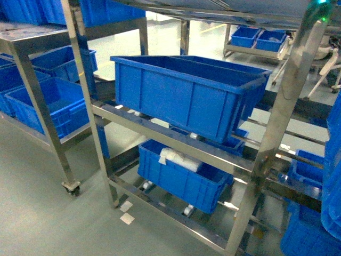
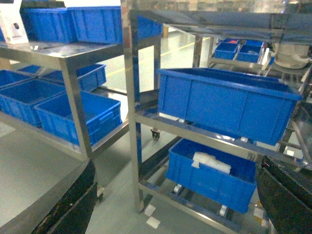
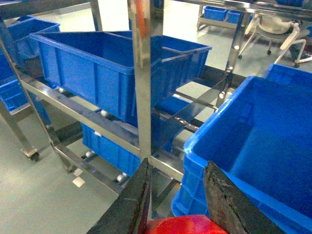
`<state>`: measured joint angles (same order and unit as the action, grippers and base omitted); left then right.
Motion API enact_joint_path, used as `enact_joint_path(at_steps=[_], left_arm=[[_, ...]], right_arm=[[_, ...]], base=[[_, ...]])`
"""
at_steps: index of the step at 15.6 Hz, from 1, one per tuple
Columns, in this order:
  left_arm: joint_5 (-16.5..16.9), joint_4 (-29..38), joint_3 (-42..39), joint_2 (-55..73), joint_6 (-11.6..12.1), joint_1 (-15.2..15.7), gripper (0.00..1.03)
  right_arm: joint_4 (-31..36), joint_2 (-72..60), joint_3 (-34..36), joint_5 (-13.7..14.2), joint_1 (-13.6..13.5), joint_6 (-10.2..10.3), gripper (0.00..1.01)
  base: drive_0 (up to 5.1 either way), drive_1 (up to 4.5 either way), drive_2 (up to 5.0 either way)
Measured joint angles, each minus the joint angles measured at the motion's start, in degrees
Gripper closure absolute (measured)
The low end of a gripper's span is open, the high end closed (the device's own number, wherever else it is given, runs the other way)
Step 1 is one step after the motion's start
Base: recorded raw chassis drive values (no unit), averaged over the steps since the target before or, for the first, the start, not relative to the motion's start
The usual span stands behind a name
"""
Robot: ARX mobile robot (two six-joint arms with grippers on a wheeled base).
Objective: Pick red block from blue box to shelf
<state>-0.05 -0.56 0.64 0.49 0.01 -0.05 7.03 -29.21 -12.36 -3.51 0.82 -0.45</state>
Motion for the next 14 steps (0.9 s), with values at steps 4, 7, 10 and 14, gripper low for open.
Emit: enact_joint_path(at_steps=[4, 7, 10, 14], left_arm=[[0.00, 0.33, 0.00, 0.00, 0.00, 0.00, 0.05], [0.02, 0.33, 0.02, 0.00, 0.00, 0.00, 0.05], [0.02, 0.35, 0.00, 0.00, 0.00, 0.00, 0.05], [0.02, 0.35, 0.02, 0.00, 0.00, 0.00, 0.05]], right_arm=[[0.09, 0.07, 0.00, 0.00, -0.02, 0.00, 0.75], [0.09, 0.09, 0.00, 0.02, -0.02, 0.00, 0.75], [0.09, 0.07, 0.00, 0.00, -0.02, 0.00, 0.75], [0.09, 0.09, 0.00, 0.00, -0.02, 0.00, 0.75]], base=[[-1.5, 2.64, -5.7], [-1.5, 2.64, -5.7], [-1.5, 2.64, -5.7], [-1.5, 2.64, -5.7]])
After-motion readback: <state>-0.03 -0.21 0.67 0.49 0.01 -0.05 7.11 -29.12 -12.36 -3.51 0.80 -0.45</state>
